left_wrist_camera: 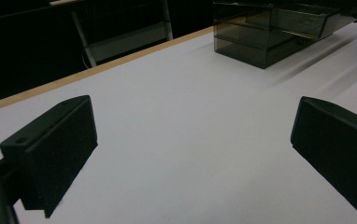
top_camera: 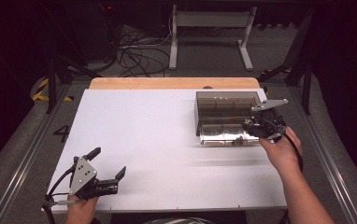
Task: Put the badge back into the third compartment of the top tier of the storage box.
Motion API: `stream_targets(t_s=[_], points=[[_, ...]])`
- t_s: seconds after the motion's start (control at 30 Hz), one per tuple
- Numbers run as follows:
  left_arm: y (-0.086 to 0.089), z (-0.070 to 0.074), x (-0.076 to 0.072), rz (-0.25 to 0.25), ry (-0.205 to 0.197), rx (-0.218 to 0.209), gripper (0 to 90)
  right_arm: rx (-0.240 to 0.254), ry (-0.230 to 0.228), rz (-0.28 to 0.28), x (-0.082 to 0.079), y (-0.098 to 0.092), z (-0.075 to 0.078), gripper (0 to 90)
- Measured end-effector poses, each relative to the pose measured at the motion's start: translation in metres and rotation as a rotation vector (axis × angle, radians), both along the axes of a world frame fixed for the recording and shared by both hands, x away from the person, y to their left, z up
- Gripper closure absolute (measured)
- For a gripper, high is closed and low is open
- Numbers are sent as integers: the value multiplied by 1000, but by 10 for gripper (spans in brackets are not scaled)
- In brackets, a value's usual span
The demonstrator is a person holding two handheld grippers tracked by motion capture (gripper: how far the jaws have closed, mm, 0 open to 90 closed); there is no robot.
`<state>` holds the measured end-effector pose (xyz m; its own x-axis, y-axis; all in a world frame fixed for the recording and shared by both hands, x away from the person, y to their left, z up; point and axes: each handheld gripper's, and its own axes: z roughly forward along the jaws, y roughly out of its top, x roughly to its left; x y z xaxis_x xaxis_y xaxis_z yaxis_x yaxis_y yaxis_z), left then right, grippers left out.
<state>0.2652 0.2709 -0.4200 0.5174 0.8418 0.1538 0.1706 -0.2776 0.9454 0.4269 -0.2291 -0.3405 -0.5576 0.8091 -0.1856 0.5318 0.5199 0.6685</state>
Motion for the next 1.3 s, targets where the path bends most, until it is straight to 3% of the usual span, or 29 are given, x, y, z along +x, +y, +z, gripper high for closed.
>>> stream_targets(t_s=[0.57, 1.3], points=[[0, 0, 0, 1, -1, 0, 13, -33, 51, -46, 5, -13, -10, 576], [0, 0, 0, 0, 1, 2, 13, -54, 129, -62, 15, -21, -22, 576]])
